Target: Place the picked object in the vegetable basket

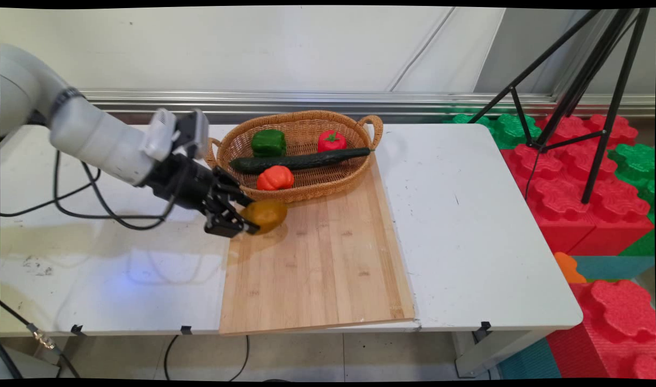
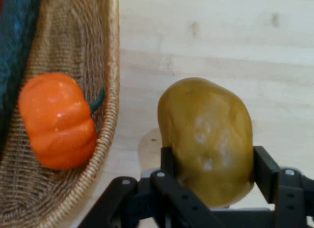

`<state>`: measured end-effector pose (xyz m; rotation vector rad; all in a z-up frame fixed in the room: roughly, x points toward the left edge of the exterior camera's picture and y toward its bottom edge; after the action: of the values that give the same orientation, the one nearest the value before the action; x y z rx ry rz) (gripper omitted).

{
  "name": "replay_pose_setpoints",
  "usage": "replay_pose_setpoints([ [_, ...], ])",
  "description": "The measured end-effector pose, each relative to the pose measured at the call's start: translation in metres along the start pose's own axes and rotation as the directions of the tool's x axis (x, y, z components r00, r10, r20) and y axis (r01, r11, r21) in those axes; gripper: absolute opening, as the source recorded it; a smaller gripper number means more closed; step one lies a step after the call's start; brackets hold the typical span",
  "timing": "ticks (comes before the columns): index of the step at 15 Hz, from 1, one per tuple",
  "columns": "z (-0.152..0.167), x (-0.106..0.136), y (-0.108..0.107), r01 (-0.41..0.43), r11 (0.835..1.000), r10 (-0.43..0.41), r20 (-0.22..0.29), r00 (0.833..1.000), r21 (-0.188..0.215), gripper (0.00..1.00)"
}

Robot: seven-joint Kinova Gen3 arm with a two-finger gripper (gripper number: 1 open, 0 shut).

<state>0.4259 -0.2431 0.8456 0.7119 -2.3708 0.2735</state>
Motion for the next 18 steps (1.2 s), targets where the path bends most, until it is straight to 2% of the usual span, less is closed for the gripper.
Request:
replay_pose_setpoints([
  [6, -0.042, 0.013, -0.013, 0.008, 1.0, -0.008, -0.061, 0.998, -0.001, 0.0],
  [11, -0.075, 0.029, -0.042, 0.031, 0.999, -0.025, -0.126, 0.992, 0.045, 0.0],
  [14, -0.077, 0.035, -0.057, 0.029, 0.997, -0.019, -0.142, 0.99, 0.072, 0.0],
  [18, -0.058, 0.045, -0.085, 0.027, 0.994, -0.011, -0.15, 0.989, 0.107, 0.0],
])
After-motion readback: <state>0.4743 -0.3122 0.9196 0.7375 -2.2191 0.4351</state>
